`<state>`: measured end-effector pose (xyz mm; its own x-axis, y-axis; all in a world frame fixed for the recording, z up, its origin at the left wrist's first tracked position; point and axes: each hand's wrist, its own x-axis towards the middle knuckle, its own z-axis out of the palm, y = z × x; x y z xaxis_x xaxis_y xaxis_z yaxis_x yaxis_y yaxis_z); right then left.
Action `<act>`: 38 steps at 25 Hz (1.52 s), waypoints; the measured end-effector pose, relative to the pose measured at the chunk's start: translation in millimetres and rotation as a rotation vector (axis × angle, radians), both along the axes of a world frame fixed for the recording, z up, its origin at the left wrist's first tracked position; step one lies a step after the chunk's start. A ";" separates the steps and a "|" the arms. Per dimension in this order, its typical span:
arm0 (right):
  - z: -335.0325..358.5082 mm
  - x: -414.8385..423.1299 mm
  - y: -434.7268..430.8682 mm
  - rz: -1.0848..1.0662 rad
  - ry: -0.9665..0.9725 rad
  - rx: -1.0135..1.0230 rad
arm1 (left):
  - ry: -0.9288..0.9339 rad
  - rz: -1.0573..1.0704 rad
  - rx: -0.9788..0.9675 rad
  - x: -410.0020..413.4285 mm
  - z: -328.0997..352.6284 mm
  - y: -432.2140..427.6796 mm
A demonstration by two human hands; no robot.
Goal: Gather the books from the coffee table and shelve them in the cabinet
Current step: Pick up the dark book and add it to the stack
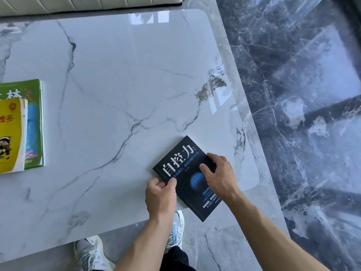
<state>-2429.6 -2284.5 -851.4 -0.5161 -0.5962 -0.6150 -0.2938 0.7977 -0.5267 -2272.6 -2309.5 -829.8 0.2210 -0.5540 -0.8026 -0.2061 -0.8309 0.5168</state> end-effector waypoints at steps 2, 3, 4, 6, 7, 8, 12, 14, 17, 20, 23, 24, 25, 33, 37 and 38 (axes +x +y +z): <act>-5.0 1.0 -5.8 -0.143 -0.088 -0.016 | 0.059 -0.015 0.007 -3.2 1.4 -4.2; -7.9 3.0 -7.7 -0.187 -0.113 -0.018 | 0.083 -0.037 -0.001 -3.5 2.7 -6.9; -8.6 6.7 -9.8 -0.203 -0.121 -0.009 | 0.101 -0.058 -0.011 -1.5 4.7 -10.2; -4.0 18.9 -16.7 -0.234 -0.153 -0.029 | 0.126 -0.080 -0.046 13.4 9.8 -22.7; -0.5 23.1 -18.5 -0.257 -0.188 -0.061 | 0.144 -0.087 -0.064 22.3 13.2 -29.5; 7.4 29.9 -23.6 -0.272 -0.239 -0.101 | 0.159 -0.092 -0.088 34.7 19.2 -40.4; 43.5 78.3 -68.8 -0.283 -0.441 -0.226 | 0.169 -0.141 -0.174 103.9 43.4 -96.1; 60.4 117.9 -101.9 -0.257 -0.518 -0.281 | 0.148 -0.120 -0.218 145.7 60.1 -125.1; 81.0 186.6 -153.3 -0.182 -0.554 -0.350 | 0.159 -0.077 -0.274 213.8 75.7 -168.0; 95.0 252.2 -198.9 -0.247 -0.580 -0.397 | 0.139 -0.036 -0.359 277.2 76.1 -207.9; 88.0 323.1 -237.9 -0.313 -0.558 -0.399 | 0.000 0.013 -0.457 343.5 68.6 -242.2; 83.5 343.6 -248.4 -0.335 -0.540 -0.388 | -0.050 0.000 -0.470 363.2 64.8 -250.7; 78.5 362.0 -257.8 -0.347 -0.522 -0.374 | -0.081 -0.024 -0.480 381.6 59.0 -257.7; 26.8 419.2 -281.3 -0.230 -0.126 -0.193 | -0.203 -0.206 -0.485 437.3 2.6 -293.3; 11.4 419.5 -291.5 -0.188 -0.060 -0.166 | -0.238 -0.221 -0.501 433.0 -17.0 -295.2; 8.4 418.6 -294.8 -0.178 -0.049 -0.170 | -0.254 -0.234 -0.496 433.0 -19.8 -295.5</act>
